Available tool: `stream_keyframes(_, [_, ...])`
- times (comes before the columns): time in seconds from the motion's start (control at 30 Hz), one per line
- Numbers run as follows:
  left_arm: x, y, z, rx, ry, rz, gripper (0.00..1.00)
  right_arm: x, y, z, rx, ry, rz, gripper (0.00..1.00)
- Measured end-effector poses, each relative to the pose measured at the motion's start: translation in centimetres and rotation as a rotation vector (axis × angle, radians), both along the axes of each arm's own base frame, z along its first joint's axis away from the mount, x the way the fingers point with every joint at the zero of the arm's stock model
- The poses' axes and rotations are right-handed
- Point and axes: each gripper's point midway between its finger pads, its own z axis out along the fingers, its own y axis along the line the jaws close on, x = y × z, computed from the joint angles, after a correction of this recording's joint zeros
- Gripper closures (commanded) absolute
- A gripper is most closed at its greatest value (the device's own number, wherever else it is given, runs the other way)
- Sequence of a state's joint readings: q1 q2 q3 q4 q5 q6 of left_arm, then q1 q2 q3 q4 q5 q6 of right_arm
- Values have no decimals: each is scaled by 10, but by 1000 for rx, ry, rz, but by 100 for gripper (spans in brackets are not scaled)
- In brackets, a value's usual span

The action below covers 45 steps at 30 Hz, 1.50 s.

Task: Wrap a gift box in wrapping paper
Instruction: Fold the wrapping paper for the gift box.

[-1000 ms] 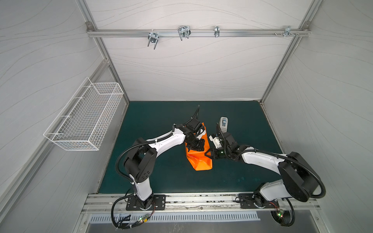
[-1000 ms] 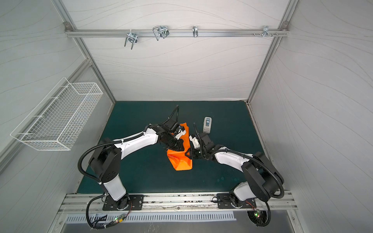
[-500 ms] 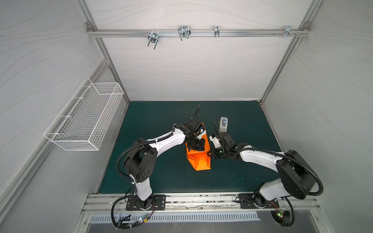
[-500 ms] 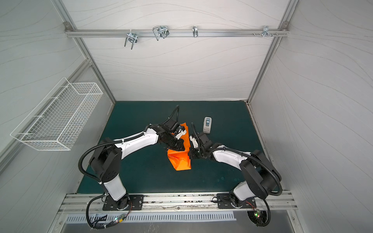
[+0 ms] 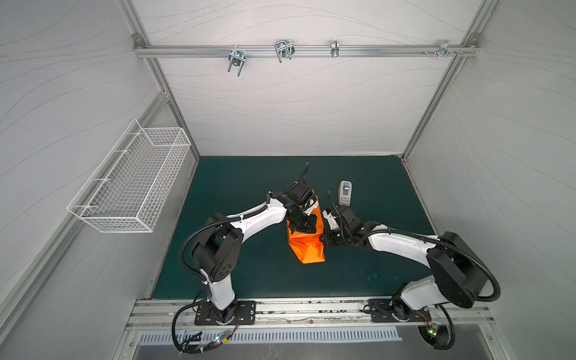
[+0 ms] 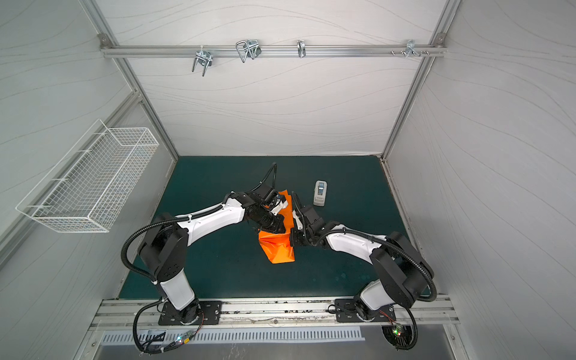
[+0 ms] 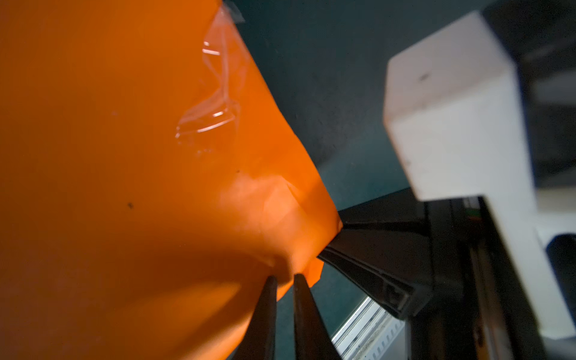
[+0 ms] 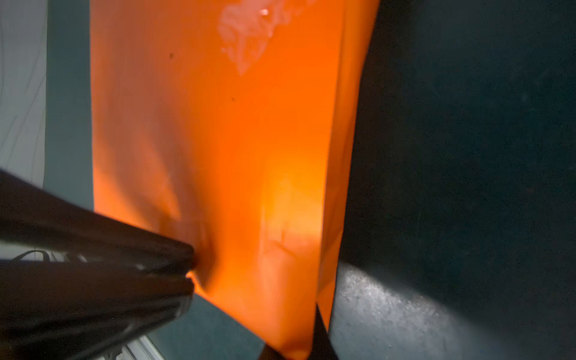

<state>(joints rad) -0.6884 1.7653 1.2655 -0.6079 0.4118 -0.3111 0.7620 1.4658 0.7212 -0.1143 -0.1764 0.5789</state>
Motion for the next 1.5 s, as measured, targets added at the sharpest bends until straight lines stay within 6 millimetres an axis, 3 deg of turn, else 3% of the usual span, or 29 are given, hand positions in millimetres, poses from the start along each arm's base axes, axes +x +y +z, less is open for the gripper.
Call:
stream_keyframes(0.07, [0, 0, 0, 0, 0, 0, 85, 0, 0, 0, 1, 4, -7, 67])
stream_keyframes(0.13, [0, 0, 0, 0, 0, 1, 85, 0, 0, 1, 1, 2, -10, 65])
stream_keyframes(0.23, [1, -1, 0, -2, 0, 3, 85, 1, 0, 5, 7, -7, -16, 93])
stream_keyframes(0.27, [1, -1, 0, -4, 0, 2, 85, 1, 0, 5, 8, -6, -21, 99])
stream_keyframes(0.33, [1, -1, 0, -6, 1, 2, 85, 0, -2, 3, 5, 4, -35, 99])
stream_keyframes(0.37, [1, -2, 0, -6, 1, 2, 85, 0, -2, 3, 3, 1, -34, 92])
stream_keyframes(0.43, [1, -2, 0, -7, 2, 2, 85, 0, -2, 3, 6, 9, -42, 64])
stream_keyframes(0.5, [1, -2, 0, -8, 3, 3, 85, -2, -2, 2, 8, 9, -39, 59])
stream_keyframes(0.6, [1, -2, 0, -8, 4, 3, 85, -6, -3, 0, 5, 12, -36, 89])
stream_keyframes(0.67, [1, -2, 0, -8, 4, 3, 85, -7, -4, -1, 5, 22, -44, 92])
stream_keyframes(0.73, [1, -2, 0, -8, 4, 3, 85, -8, -4, -1, 8, 28, -48, 71])
stream_keyframes(0.77, [1, -2, 0, -8, 4, 3, 85, -8, -4, -2, 9, 30, -51, 67])
stream_keyframes(0.8, [1, -2, 0, -8, 4, 3, 85, -8, -4, -2, 11, 31, -50, 69])
stream_keyframes(0.87, [1, -2, 0, -8, 4, 3, 85, -9, -4, -3, 10, 29, -48, 90])
stream_keyframes(0.9, [1, -2, 0, -8, 4, 3, 85, -10, -5, -3, 12, 32, -50, 93])
stream_keyframes(0.93, [1, -2, 0, -8, 4, 3, 85, -11, -6, -4, 11, 36, -55, 91])
stream_keyframes(1.03, [1, -2, 0, -8, 4, 4, 85, -12, -7, -4, 14, 40, -60, 67])
stream_keyframes(1.13, [1, -2, 0, -8, 4, 3, 85, -16, -9, -3, 24, 38, -57, 53])
stream_keyframes(1.33, [1, -2, 0, -8, 4, 3, 85, -29, -25, 15, 59, -11, -62, 52])
stream_keyframes(1.5, [1, -2, 0, -8, 4, 3, 85, -33, -50, 28, 87, -76, -109, 64])
